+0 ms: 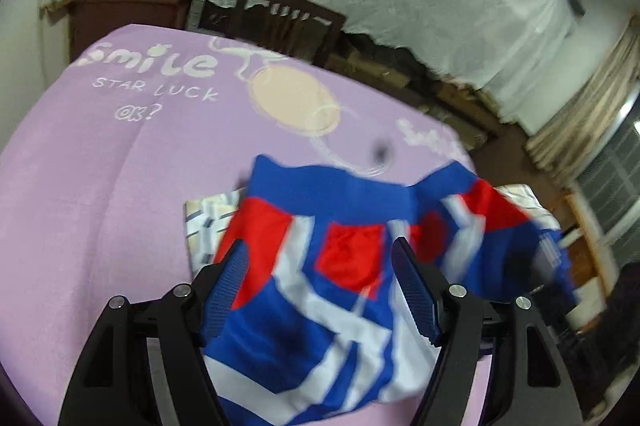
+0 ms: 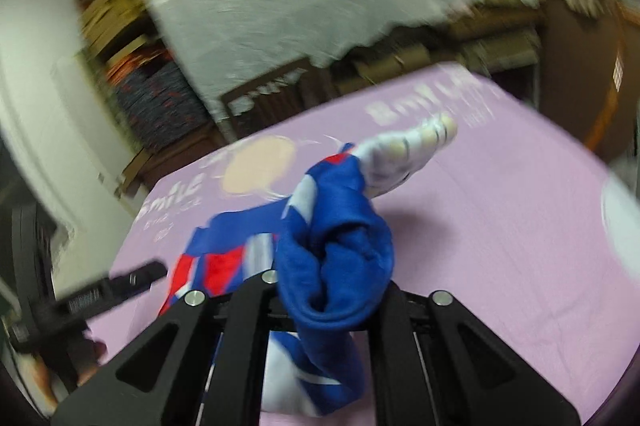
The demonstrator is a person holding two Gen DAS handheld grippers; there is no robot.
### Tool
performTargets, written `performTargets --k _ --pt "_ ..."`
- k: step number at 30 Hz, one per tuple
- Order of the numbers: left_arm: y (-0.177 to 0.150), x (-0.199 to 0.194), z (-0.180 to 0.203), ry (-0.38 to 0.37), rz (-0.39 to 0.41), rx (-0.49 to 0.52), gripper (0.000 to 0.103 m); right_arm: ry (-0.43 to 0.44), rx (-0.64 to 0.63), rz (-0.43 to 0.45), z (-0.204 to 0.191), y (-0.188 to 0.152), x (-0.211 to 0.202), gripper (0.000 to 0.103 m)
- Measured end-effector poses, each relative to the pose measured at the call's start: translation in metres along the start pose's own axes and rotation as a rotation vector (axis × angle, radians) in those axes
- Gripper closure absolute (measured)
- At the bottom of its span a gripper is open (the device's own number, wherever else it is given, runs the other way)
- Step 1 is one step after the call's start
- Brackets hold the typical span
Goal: Fold large clothes
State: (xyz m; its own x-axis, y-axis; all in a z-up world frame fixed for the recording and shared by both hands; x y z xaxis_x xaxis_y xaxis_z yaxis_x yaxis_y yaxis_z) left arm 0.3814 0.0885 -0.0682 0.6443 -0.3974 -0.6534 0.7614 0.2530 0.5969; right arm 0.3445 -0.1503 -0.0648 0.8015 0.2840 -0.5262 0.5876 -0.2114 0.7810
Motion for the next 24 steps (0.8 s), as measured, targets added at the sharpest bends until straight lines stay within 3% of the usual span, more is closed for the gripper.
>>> performTargets --k 3,5,10,13,16,18,19,21,24 --pt "0.003 -0.008 0.012 -0.162 -0.018 -0.001 0.025 0.021 -0.136 0.008 -0.037 -0.016 -0.003 0.097" --pt "0.001 -0.007 0.022 -0.239 -0.04 0.002 0.011 0.028 -0.21 0.003 -0.055 -0.03 -0.002 0.097" --pt "-0.006 0.003 0.048 -0.378 -0.1 0.014 0.01 0.042 -0.313 -0.021 -0.071 -0.052 0.003 0.096" --pt "-0.008 0.004 0.061 -0.376 -0.08 0.06 0.009 0.04 -0.333 -0.029 -0.071 -0.057 0.006 0.096" --pt "-0.009 0.026 0.064 -0.247 -0.078 0.119 0.011 0.05 -0.361 -0.025 -0.072 -0.061 0.006 0.096" --pt "-0.01 0.049 0.054 -0.27 -0.138 0.063 0.043 0.052 -0.388 -0.025 -0.07 -0.063 0.006 0.096" --pt "-0.01 0.058 0.049 -0.301 -0.174 0.041 0.082 0.052 -0.399 -0.023 -0.068 -0.063 0.006 0.096" --pt "-0.008 0.065 0.043 -0.326 -0.188 0.028 0.086 0.05 -0.41 -0.025 -0.067 -0.065 0.008 0.096" --pt "-0.007 0.066 0.053 -0.286 -0.154 0.097 0.089 0.028 -0.431 -0.013 -0.061 -0.067 0.01 0.094"
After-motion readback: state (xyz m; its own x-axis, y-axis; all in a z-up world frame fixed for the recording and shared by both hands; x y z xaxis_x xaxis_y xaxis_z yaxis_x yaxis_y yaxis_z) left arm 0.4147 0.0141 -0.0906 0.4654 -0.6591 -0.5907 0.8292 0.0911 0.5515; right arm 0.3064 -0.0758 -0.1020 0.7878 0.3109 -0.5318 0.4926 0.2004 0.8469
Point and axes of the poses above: each gripper's, at about its wrist camera, not at the fingertips, and x roughly the way its jaws point, z to its right, y to its top, the point moved 2 cm from there along x, roughly the way its jaws point, and after that the axes turned 2 degrees about -z, right-handed, at the moved point
